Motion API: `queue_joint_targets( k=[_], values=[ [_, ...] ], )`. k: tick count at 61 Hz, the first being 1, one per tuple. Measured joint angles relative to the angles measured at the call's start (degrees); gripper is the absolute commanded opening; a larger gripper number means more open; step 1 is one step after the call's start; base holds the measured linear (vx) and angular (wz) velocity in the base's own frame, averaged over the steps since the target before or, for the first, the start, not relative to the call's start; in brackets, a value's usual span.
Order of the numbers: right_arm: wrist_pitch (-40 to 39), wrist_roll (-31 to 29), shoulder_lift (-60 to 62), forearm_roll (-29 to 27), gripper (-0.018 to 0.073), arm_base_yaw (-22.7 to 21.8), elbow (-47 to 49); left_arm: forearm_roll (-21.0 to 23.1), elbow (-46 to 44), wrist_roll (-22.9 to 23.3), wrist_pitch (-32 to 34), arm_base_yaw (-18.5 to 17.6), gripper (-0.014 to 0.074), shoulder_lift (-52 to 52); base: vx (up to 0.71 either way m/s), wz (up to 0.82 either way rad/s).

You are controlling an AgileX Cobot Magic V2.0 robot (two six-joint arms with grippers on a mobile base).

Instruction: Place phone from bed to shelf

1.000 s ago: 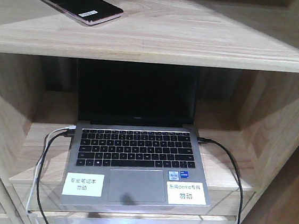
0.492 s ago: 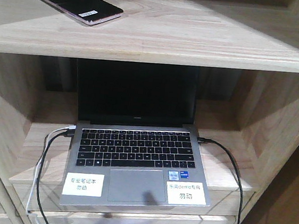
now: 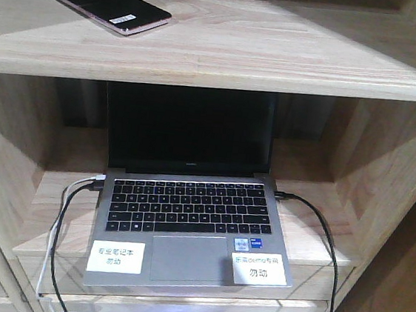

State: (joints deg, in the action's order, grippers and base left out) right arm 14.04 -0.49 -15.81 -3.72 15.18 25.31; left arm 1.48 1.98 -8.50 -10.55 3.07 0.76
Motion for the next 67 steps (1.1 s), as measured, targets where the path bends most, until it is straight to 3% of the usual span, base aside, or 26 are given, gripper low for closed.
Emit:
queue_joint_targets(
  k=[10, 19, 36, 67],
  values=[
    [-1.2, -0.5, 2.4, 0.1, -0.0005, -8.1, -3.0, 0.0, 0.0, 0.0, 0.0, 0.0, 0.0001, 0.0, 0.0, 0.0],
    [-3.0, 0.5, 8.3, 0.2, -0.0005, -12.0, -10.7, 0.0, 0.0, 0.0, 0.0, 0.0, 0.0001, 0.0, 0.0, 0.0],
    [-11.6, 0.5, 16.3, 0.2, -0.0005, -12.6, -26.0, 0.0, 0.0, 0.0, 0.0, 0.0, 0.0001, 0.0, 0.0, 0.0],
    [-13.1, 0.5, 16.4, 2.4, -0.0005, -12.6, -26.9, 0.0, 0.0, 0.0, 0.0, 0.0, 0.0001, 0.0, 0.0, 0.0]
  ],
)
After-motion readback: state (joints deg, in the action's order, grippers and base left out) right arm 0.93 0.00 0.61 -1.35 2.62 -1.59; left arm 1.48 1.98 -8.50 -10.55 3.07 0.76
